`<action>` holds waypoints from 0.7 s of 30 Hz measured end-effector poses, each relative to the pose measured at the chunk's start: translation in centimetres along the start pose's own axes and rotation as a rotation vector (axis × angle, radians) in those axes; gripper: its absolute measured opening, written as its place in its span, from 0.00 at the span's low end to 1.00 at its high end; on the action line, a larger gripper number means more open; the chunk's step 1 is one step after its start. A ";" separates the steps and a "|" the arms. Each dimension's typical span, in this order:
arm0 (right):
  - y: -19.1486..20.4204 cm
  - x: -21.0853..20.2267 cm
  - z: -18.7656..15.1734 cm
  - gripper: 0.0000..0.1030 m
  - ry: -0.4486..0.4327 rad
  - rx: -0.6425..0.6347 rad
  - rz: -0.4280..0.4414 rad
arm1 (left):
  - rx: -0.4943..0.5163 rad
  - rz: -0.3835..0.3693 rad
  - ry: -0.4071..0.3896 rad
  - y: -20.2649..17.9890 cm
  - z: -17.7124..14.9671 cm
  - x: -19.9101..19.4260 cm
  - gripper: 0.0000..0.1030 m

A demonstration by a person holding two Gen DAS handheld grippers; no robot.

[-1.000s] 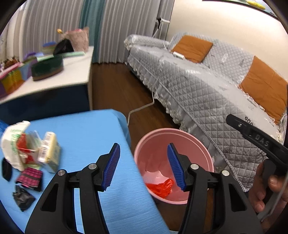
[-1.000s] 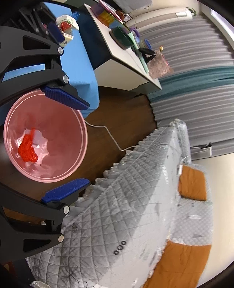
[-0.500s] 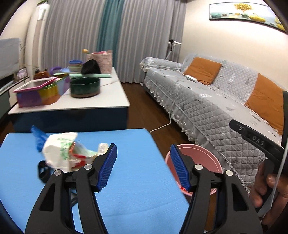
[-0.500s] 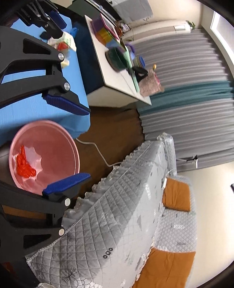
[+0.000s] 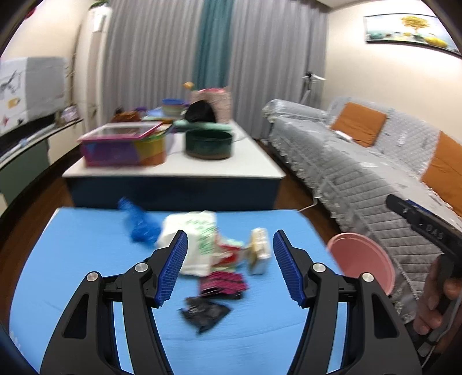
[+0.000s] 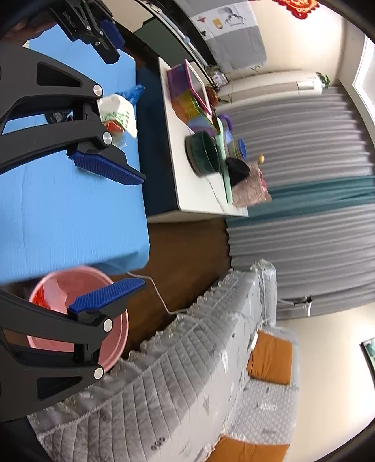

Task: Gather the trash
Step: 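Move both open tools back over the table, then grasp the black rubber band with the left tool while the right tool grasps the yellow carton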

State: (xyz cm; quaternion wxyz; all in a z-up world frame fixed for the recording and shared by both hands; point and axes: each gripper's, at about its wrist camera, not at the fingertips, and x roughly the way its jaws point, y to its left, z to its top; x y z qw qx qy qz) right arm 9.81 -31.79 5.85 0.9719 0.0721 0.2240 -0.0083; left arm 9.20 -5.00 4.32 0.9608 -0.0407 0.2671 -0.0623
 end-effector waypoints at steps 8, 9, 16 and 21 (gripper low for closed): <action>3.8 5.3 -3.0 0.66 0.103 -0.044 0.066 | -0.078 0.118 0.082 5.5 -2.9 3.6 0.59; 4.3 5.8 -3.3 0.66 0.112 -0.052 0.077 | -0.080 0.133 0.086 5.9 -3.1 4.0 0.59; 7.1 9.4 -4.8 0.66 0.174 -0.093 0.127 | -0.136 0.187 0.147 8.4 -4.1 7.0 0.59; 8.0 11.5 -5.5 0.66 0.213 -0.099 0.143 | -0.154 0.205 0.191 9.2 -4.8 9.0 0.59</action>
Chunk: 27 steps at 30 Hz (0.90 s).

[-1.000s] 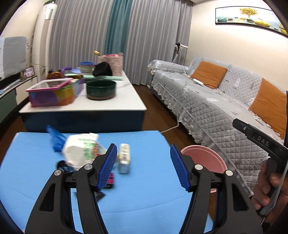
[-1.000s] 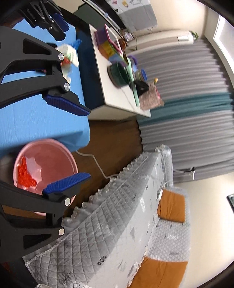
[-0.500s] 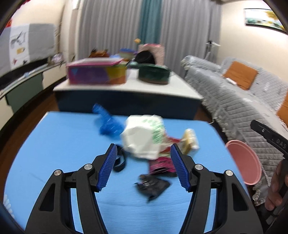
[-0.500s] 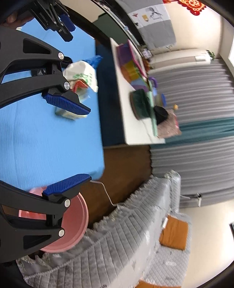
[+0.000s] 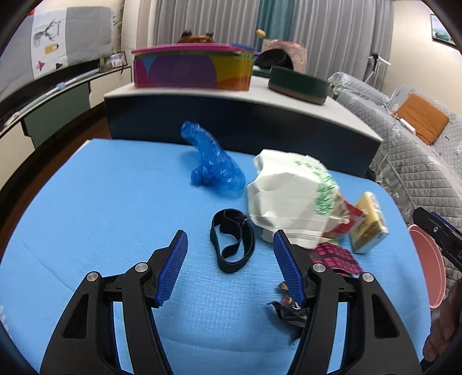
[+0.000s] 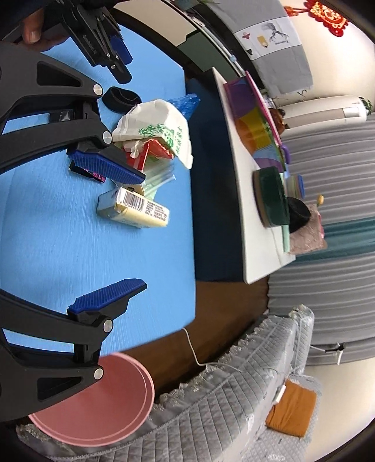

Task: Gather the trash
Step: 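Grasp the black rubber band with the left tool while the right tool grasps the yellow carton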

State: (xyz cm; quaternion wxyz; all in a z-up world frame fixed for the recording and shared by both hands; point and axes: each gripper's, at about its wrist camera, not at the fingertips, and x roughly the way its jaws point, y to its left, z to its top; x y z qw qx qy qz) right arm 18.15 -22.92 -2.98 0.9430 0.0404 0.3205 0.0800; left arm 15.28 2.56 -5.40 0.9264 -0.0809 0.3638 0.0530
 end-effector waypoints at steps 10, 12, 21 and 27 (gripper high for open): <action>0.8 3.5 -0.3 0.66 0.063 0.003 0.011 | -0.007 0.015 0.063 -0.3 -0.4 2.5 0.59; 1.0 3.9 -0.4 0.66 0.076 0.000 0.016 | -0.009 0.017 0.076 -0.3 -0.5 3.0 0.59; 1.6 5.4 -0.7 0.61 0.113 -0.035 0.018 | -0.019 0.022 0.114 -0.3 -0.5 4.6 0.58; 1.3 6.2 -0.9 0.54 0.138 -0.031 0.018 | -0.012 0.029 0.129 -0.4 -0.4 5.0 0.50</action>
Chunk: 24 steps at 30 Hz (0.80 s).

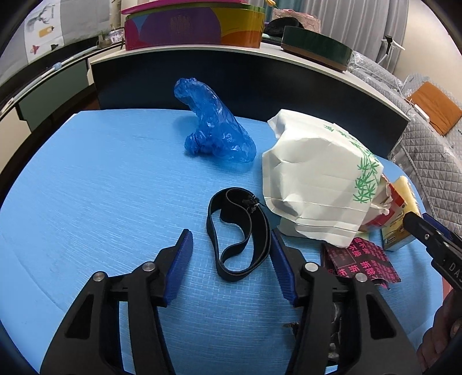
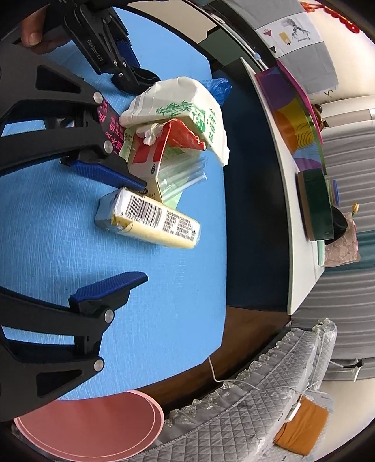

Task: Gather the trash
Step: 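Grasp the black rubber band with the left tool while the right tool grasps the yellow carton, then carry the black band and yellow carton over the pink bin with both tools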

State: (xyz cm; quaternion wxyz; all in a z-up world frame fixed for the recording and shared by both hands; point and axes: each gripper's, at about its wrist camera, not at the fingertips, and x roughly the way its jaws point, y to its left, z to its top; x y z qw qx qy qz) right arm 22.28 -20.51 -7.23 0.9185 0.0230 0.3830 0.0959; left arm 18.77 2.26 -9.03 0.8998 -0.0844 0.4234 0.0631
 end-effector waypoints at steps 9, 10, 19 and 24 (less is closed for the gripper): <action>-0.2 0.2 -0.1 0.34 0.012 -0.003 0.000 | 0.017 -0.005 0.009 -0.3 -0.1 0.0 0.25; -0.2 0.1 -0.1 0.31 0.011 -0.002 -0.002 | 0.020 -0.005 0.009 -0.3 0.0 0.0 0.22; -0.9 -1.0 0.0 0.25 -0.011 -0.001 -0.023 | 0.035 -0.007 -0.005 -0.7 -0.1 -0.6 0.16; -1.2 -2.0 0.1 0.25 -0.029 -0.002 -0.032 | 0.045 -0.010 -0.026 -1.0 -0.2 -1.4 0.16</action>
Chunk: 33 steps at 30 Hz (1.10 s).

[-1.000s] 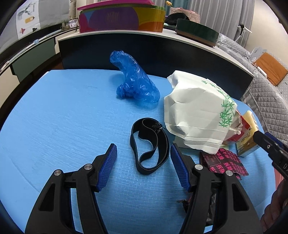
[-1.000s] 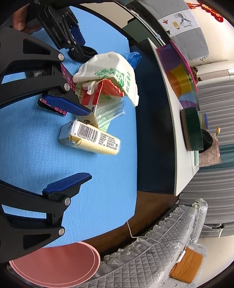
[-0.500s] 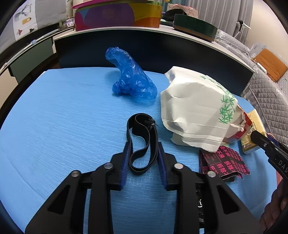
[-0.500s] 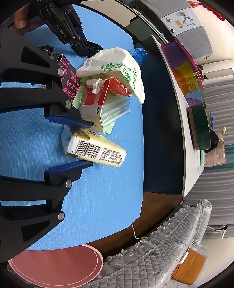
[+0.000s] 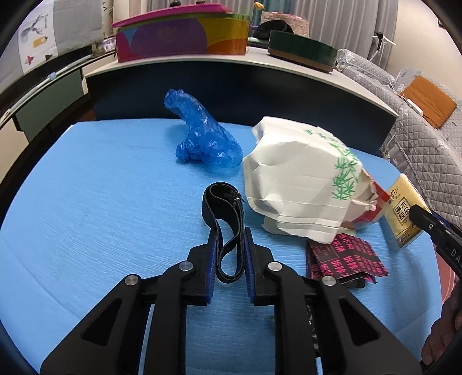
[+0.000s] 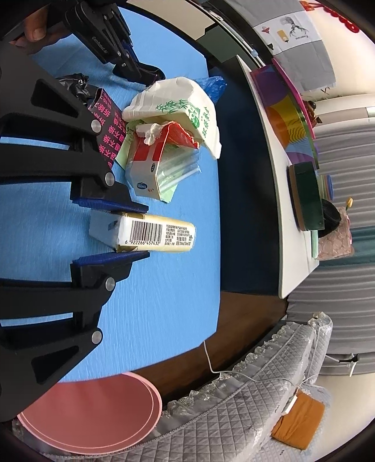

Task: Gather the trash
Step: 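Carry the black band and yellow carton over the pink bin with both tools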

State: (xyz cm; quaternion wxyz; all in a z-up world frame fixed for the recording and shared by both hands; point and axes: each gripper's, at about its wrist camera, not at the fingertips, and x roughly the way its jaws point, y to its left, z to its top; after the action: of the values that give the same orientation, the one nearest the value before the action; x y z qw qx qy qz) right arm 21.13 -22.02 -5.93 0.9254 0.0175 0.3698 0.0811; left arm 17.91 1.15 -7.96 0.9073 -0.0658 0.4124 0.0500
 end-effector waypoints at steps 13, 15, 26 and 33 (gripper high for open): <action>-0.8 -3.9 0.1 0.25 -0.076 -0.021 -0.026 | 0.046 -0.015 -0.077 -1.8 0.2 -3.2 0.16; -1.1 -4.6 0.0 0.25 -0.087 -0.020 -0.031 | 0.051 -0.020 -0.085 -2.1 0.3 -3.7 0.16; -3.8 -8.9 -0.7 0.25 -0.142 0.008 -0.067 | 0.098 -0.070 -0.138 -5.8 0.1 -6.5 0.16; -6.6 -11.4 -1.3 0.25 -0.169 0.045 -0.099 | 0.112 -0.119 -0.159 -8.2 0.1 -7.9 0.16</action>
State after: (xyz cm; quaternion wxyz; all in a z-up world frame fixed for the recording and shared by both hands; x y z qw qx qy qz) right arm 13.04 -30.43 0.31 0.9555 0.0266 0.2926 0.0251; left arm 14.00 -7.26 -1.35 0.9408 -0.0351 0.3366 -0.0220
